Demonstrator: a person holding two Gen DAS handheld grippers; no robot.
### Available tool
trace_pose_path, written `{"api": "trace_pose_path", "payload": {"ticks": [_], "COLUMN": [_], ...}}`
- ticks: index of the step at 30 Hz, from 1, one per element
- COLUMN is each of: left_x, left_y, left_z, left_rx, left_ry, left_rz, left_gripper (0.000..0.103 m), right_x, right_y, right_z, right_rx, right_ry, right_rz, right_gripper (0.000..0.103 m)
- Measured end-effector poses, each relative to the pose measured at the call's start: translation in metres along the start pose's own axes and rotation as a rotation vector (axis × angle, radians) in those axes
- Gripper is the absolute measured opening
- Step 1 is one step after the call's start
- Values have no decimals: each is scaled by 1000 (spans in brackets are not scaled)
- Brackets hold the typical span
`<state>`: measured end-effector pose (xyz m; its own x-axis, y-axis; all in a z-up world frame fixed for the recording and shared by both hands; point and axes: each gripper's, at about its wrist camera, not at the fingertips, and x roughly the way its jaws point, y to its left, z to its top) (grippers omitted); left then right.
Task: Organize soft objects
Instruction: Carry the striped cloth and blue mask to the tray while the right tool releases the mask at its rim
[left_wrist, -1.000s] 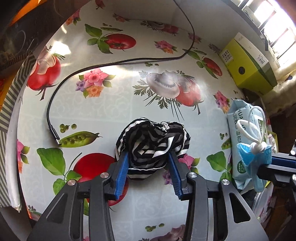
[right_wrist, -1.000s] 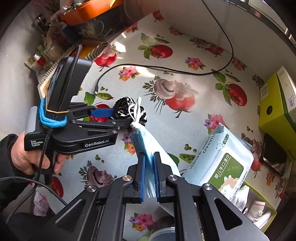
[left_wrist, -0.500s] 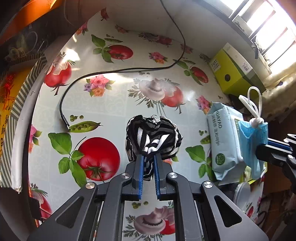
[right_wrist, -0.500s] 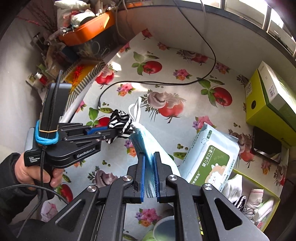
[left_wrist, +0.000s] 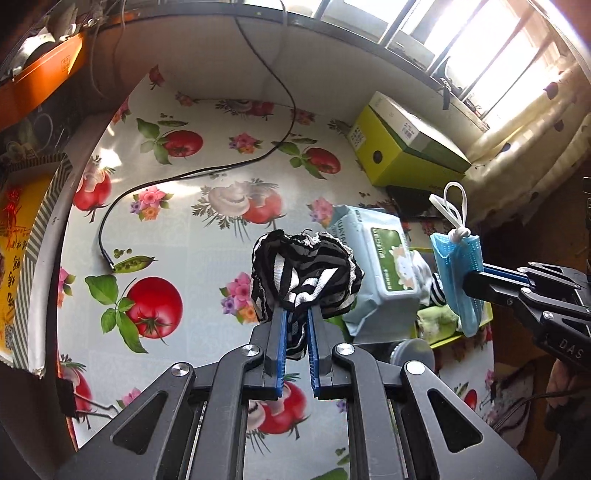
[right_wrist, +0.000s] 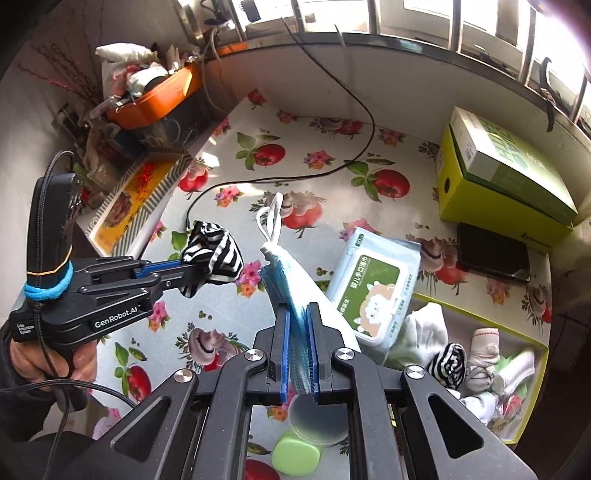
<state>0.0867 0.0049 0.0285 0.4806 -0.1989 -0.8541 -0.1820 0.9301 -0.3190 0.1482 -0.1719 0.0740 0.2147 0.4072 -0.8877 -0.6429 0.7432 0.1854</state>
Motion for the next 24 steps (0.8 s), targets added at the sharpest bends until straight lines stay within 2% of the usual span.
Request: {"api": "trace_pose_path", "payload": {"ticks": [14,24], "left_x": [-3,6], "left_y": [-68,-107], "left_z": [0,5], "left_rx": [138,215], "left_ry": [21,47], "left_rz": [-63,-86], "left_gripper": [10,10], "right_x": [-42,-60], "right_y": [-66,-102], "right_z": [-54,-75], "right_rx": [177,261], "right_ry": [-43,-75], "right_rz": [-65,-98], "right_gripper": [8,8]}}
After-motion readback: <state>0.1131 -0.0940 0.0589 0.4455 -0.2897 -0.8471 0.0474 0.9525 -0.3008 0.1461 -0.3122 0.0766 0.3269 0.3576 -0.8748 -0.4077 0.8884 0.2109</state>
